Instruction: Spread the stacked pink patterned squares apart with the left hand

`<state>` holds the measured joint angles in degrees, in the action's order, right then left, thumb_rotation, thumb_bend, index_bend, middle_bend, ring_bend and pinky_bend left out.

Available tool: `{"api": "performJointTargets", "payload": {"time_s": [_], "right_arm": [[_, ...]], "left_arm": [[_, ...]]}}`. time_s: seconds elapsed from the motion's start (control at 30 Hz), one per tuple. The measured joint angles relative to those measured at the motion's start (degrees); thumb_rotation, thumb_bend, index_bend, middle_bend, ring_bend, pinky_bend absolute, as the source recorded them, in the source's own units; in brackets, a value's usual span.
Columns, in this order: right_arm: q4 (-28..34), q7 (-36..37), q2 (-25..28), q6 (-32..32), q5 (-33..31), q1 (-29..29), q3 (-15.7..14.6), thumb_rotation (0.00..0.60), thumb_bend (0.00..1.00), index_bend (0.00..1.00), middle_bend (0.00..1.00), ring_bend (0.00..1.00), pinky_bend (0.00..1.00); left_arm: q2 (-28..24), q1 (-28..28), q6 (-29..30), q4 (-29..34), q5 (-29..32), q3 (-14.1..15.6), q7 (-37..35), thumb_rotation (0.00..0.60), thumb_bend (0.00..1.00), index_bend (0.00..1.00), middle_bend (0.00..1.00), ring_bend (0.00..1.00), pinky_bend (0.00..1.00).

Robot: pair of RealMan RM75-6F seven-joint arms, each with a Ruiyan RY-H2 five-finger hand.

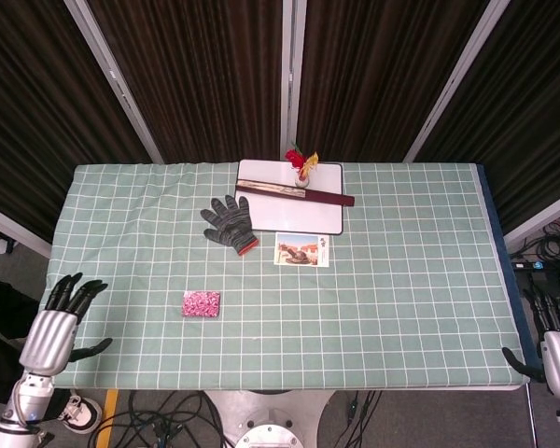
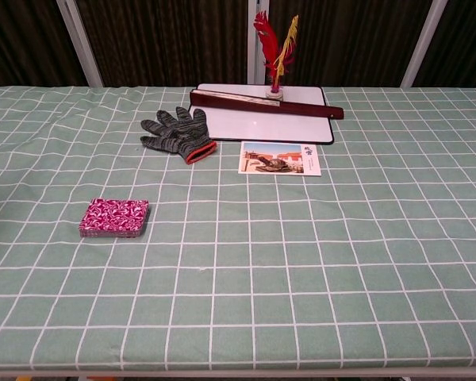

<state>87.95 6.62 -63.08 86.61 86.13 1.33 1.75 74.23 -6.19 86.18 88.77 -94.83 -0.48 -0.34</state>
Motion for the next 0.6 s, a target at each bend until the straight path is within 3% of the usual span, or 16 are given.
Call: {"api": "performJointTargets", "payload": {"time_s": [0.23, 0.43, 0.6], "right_arm": [[0.80, -0.09, 0.37, 0.57, -0.26, 0.07, 0.50, 0.600, 0.12, 0.00, 0.00, 0.00, 0.00], [2.02, -1.43, 0.44, 0.77, -0.16, 0.10, 0.45, 0.600, 0.12, 0.00, 0.00, 0.00, 0.00], [2.30, -1.41, 0.66, 0.86, -0.35, 0.11, 0.62, 0.600, 0.12, 0.00, 0.00, 0.00, 0.00]], "left_arm": [[0.18, -6.62, -8.97, -0.38, 2.50, -2.46, -1.86, 0.600, 0.04, 0.21, 0.20, 0.06, 0.07], [3.73, -12.43, -16.12, -3.28, 5.23, -4.82, -3.06, 0.600, 0.04, 0.22, 0.22, 0.07, 0.07], [6.02, -15.54, -20.96, -3.93, 7.21, -5.11, -2.98, 0.600, 0.04, 0.22, 0.22, 0.07, 0.07]]}}
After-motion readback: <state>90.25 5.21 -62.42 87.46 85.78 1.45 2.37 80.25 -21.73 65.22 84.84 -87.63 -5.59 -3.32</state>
